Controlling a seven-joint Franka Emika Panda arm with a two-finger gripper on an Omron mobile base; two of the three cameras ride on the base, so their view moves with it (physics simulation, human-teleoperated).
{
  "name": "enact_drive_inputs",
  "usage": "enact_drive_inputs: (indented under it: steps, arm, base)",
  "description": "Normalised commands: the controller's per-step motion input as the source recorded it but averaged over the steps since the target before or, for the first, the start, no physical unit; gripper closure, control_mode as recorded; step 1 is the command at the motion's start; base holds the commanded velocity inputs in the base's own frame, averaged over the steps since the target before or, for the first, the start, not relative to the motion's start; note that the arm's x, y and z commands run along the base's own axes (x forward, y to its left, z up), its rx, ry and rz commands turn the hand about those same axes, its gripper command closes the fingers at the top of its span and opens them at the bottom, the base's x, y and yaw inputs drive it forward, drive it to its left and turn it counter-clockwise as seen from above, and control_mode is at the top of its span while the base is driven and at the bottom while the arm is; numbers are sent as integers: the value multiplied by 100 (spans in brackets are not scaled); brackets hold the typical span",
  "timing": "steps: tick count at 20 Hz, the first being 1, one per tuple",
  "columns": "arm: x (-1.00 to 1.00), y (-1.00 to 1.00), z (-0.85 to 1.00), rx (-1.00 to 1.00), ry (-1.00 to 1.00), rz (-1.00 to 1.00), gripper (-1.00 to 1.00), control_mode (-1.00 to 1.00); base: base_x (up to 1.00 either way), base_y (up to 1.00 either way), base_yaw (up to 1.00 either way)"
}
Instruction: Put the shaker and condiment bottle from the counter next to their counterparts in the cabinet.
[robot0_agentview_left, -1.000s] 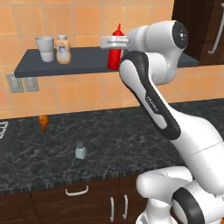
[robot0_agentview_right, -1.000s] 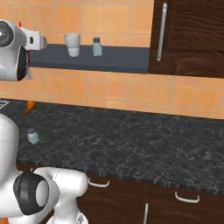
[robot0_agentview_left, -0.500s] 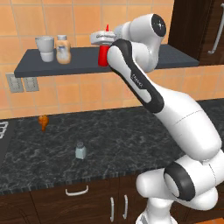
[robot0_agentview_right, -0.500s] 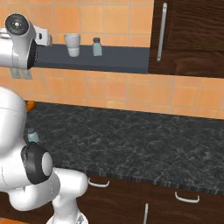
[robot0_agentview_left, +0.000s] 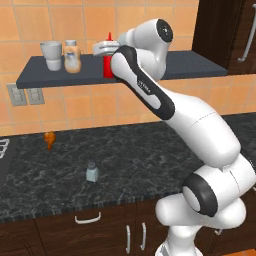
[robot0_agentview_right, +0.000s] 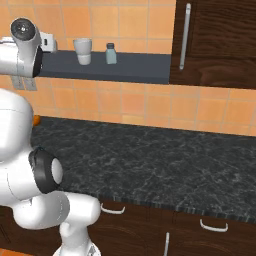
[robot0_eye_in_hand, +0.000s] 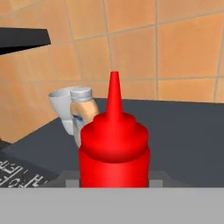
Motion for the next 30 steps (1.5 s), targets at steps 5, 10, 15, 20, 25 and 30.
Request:
enact_drive_inputs:
  steps: [5, 10, 15, 20, 25, 30]
  arm:
    - [38, 14, -14, -1, -5, 7, 100, -100]
    - [30, 28, -3, -4, -8, 5, 100, -100]
    - [36, 21, -7, -1, -6, 3, 100, -100]
    - [41, 17, -2, -2, -3, 1, 100, -100]
    - [45, 19, -5, -3, -3, 1, 100, -100]
    - [41, 16, -32, -2, -9, 2, 100, -100]
  base:
    - [0, 0, 0]
    - [0, 0, 0]
    - [0, 0, 0]
    - [0, 0, 0]
    - [0, 0, 0]
    - [0, 0, 0]
